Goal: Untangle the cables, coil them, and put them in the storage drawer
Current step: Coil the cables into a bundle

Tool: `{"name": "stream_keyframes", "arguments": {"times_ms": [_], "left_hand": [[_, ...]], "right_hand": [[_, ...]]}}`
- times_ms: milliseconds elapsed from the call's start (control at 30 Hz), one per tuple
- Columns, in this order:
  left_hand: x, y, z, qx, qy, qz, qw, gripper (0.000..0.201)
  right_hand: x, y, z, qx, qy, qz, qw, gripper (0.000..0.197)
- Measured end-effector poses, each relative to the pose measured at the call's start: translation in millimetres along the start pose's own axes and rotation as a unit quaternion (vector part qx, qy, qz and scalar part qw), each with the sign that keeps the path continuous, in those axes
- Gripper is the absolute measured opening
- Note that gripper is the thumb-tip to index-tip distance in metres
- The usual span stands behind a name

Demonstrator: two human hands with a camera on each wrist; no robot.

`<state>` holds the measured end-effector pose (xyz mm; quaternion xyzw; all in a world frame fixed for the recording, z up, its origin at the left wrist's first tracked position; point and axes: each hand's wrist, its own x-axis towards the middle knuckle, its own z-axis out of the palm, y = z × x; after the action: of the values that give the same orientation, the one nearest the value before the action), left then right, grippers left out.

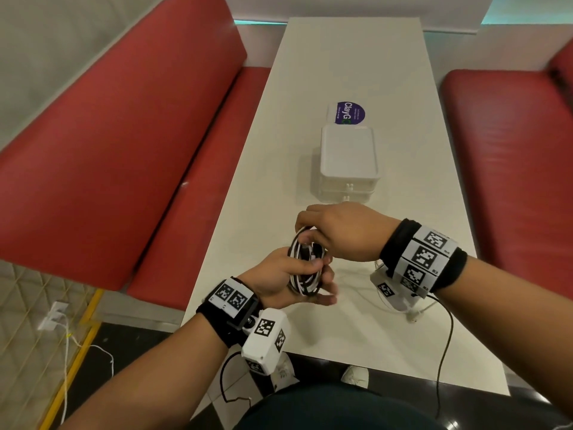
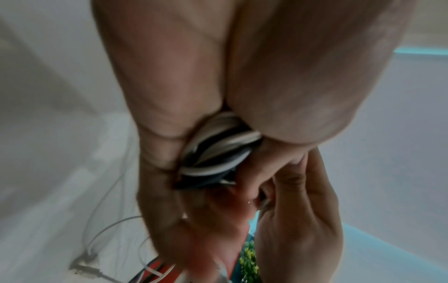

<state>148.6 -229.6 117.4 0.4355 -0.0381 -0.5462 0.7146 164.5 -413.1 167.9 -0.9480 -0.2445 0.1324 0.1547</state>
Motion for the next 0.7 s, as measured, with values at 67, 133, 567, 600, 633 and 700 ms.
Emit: {"name": "stream_keyframes", "arguments": {"times_ms": [67,133,567,600,633,700], "left_hand": [[0,2,2,-0.001,0.006,0.0,1.0,0.016],[2,4,3,-0.005,0.015,0.003,1.0,0.023],[6,18,-1,-0.084,0.076,0.068,0.991,0.052],[7,19,0,-0.09,0.088,0.082,0.989,0.055],[8,20,0,-0.097,0.103,0.095,0.985,0.059],[12,21,1,-0.107,0.14,0.117,0.977,0.066]], "right_hand": [[1,-1,2,-0.017,0.013,-0.001,1.0,0.026],[1,-1,3,-0.04,0.038,-0.011,0.998,0.029],[-13,11,6,0.307,0.184,0.104,0.928,0.019],[-14,9,7,0.336,0.211,0.124,0.91,0.015],[-14,7,10,0.36,0.229,0.142,0.893,0.011],[-16,0,16,0.388,0.245,0.167,0.873,0.005]]}}
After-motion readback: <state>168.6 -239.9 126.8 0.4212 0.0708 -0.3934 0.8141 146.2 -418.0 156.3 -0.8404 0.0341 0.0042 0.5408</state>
